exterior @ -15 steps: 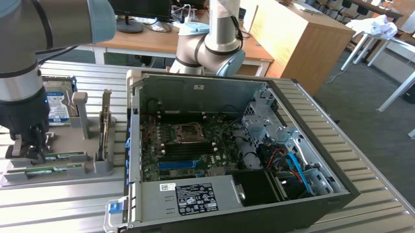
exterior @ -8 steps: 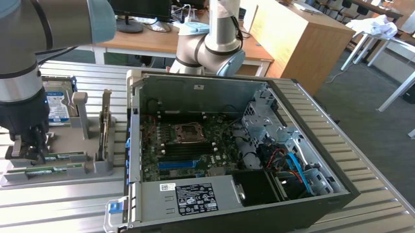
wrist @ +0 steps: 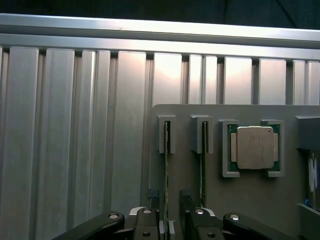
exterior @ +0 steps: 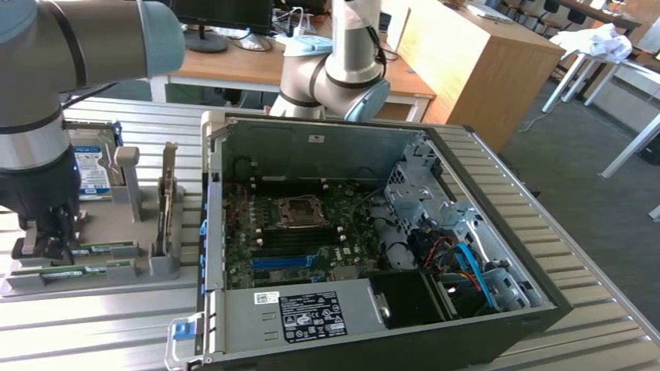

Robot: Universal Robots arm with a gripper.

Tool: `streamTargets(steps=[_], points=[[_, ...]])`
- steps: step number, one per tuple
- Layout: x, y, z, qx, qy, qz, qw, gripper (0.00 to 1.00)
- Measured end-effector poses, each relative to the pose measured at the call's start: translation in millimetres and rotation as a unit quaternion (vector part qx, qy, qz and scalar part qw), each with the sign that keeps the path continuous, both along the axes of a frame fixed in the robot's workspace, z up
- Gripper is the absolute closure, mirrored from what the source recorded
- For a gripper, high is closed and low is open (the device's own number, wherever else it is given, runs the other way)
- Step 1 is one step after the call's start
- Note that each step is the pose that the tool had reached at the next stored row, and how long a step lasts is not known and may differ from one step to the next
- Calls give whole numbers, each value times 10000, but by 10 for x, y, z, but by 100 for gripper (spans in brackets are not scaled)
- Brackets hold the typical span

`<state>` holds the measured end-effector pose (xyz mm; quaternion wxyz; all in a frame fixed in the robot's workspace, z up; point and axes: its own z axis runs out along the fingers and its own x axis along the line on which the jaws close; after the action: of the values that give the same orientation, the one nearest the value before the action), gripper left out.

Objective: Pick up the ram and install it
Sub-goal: 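Pick up the ram and move it above insertion slot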

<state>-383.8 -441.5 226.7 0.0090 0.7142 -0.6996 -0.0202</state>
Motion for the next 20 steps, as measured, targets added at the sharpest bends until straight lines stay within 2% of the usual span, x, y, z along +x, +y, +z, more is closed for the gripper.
streamTargets(steps=[20], points=[[0,-4,-206,0,-6,0,10000,70]])
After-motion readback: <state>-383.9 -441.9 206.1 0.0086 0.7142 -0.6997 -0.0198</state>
